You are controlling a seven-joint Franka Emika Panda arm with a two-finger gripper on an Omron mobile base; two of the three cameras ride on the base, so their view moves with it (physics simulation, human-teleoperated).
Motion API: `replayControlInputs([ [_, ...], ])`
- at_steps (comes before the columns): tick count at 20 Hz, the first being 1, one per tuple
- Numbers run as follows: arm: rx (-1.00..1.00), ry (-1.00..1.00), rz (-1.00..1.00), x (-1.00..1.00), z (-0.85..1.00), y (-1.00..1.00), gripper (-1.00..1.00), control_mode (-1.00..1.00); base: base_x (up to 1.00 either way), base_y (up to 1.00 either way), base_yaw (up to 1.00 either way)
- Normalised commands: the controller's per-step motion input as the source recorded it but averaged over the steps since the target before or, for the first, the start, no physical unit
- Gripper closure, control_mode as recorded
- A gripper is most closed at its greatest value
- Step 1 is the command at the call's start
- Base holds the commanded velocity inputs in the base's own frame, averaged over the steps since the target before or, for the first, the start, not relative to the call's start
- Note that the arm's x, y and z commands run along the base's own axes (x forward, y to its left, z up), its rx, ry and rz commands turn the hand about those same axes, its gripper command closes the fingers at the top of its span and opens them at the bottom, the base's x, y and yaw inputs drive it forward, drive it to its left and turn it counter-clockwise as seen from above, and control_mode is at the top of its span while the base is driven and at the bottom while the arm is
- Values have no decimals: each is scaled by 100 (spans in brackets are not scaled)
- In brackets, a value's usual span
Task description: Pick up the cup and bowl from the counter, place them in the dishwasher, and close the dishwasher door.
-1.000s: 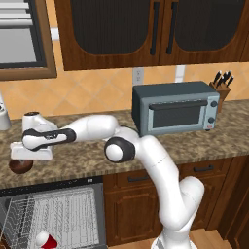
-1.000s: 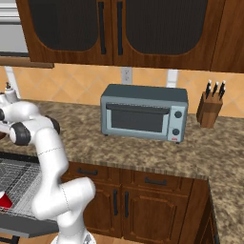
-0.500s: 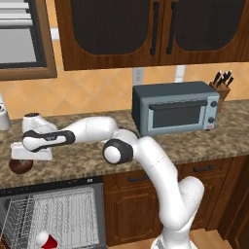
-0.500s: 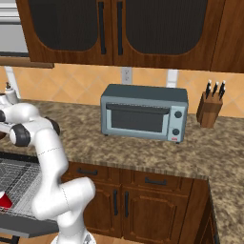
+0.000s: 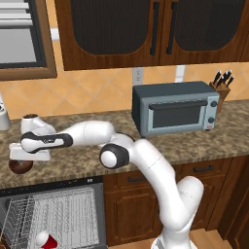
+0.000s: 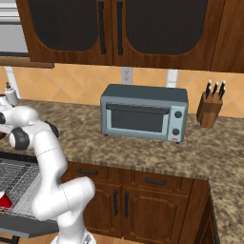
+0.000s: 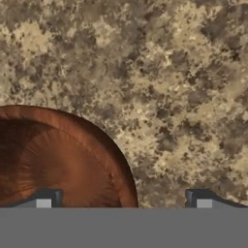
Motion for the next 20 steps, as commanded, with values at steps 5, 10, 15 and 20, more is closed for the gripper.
replayControlInputs([
  [5,0,0,0,0,-2,5,100,-100,0,0,0],
  [10,0,0,0,0,0,-7,100,-100,0,0,0],
  [15,0,0,-2,-12,0,-44,100,-100,0,0,0],
  [20,0,0,-6,-88,12,-74,100,-100,0,0,0],
])
